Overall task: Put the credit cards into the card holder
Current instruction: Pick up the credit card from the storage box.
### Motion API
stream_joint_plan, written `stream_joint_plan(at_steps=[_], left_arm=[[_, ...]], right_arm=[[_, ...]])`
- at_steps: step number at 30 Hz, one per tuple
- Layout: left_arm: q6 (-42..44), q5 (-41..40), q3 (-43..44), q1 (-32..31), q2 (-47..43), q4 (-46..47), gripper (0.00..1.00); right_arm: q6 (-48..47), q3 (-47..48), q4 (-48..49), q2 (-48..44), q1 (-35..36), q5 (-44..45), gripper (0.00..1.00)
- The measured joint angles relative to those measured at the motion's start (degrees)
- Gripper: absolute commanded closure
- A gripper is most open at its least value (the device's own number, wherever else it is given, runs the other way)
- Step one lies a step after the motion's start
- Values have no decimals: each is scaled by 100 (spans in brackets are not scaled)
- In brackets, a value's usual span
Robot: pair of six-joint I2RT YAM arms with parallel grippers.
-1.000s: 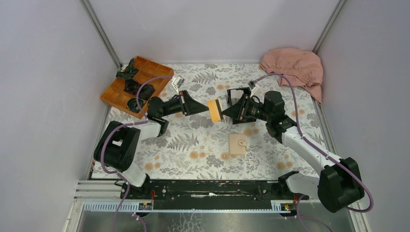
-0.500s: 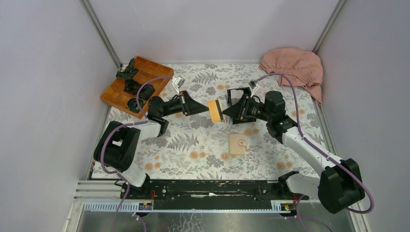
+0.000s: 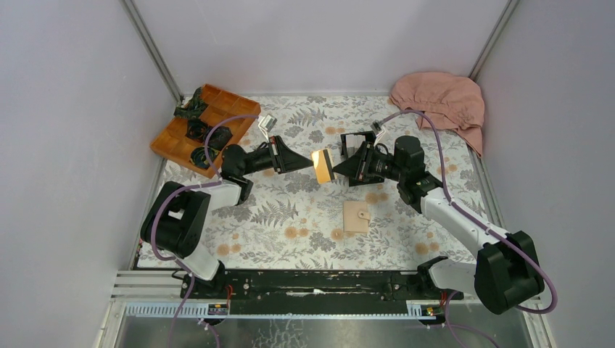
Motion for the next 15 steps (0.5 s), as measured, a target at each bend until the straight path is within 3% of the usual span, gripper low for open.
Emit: stream_joint_plan(at_steps=[15], left_arm=[[363, -120, 0, 0, -13, -485, 100]], right_arm=[[-164, 0, -96, -79, -2, 9, 83]])
